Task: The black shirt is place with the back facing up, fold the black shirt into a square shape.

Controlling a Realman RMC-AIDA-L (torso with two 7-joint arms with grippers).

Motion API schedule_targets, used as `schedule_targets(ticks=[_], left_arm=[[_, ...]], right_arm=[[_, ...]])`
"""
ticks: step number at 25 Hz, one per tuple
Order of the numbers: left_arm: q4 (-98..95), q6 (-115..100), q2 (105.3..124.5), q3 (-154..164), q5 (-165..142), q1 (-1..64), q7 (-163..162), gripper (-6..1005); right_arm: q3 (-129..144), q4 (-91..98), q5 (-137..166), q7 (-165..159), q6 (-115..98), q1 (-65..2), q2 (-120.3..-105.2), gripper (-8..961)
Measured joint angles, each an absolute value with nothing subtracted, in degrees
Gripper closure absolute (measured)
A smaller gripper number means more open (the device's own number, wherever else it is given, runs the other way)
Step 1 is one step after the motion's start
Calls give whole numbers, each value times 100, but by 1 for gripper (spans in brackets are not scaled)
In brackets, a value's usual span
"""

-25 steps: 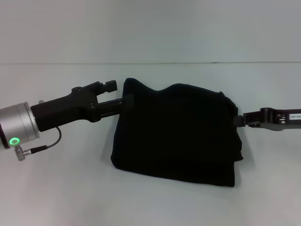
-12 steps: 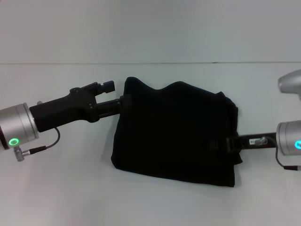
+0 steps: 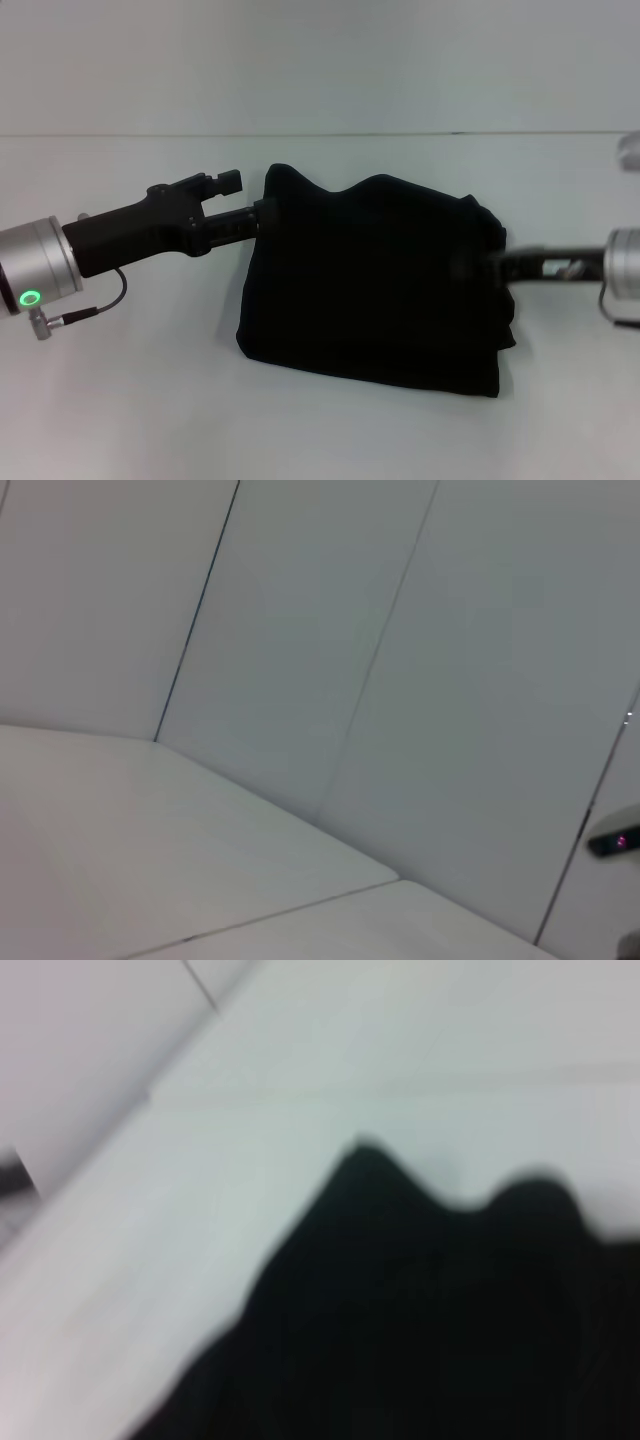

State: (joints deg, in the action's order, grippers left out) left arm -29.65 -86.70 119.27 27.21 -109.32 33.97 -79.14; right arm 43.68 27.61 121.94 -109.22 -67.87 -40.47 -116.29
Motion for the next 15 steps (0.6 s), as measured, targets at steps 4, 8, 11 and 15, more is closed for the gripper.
schedule_targets(ticks=[4, 8, 11, 15], left_arm=[[-2970, -8434, 11927, 2722, -10932, 3428, -8097, 139], [-2975, -8337, 11918, 2728, -10944, 3444, -8315, 140], [-2981, -8337, 11910, 2719, -10945, 3401, -8379, 140], [-2992, -8352, 11909, 2717, -10930, 3344, -8365, 139]], right_arm=[[4025, 3107, 11839, -11047, -7096, -3990, -11460, 927], [3798, 3159, 11777, -11619, -7167, -3981, -11158, 905], [3825, 3113, 11847, -12250, -7122, -3973, -10962, 888], [3887, 3091, 12323, -13148, -7057, -4037, -10852, 797]])
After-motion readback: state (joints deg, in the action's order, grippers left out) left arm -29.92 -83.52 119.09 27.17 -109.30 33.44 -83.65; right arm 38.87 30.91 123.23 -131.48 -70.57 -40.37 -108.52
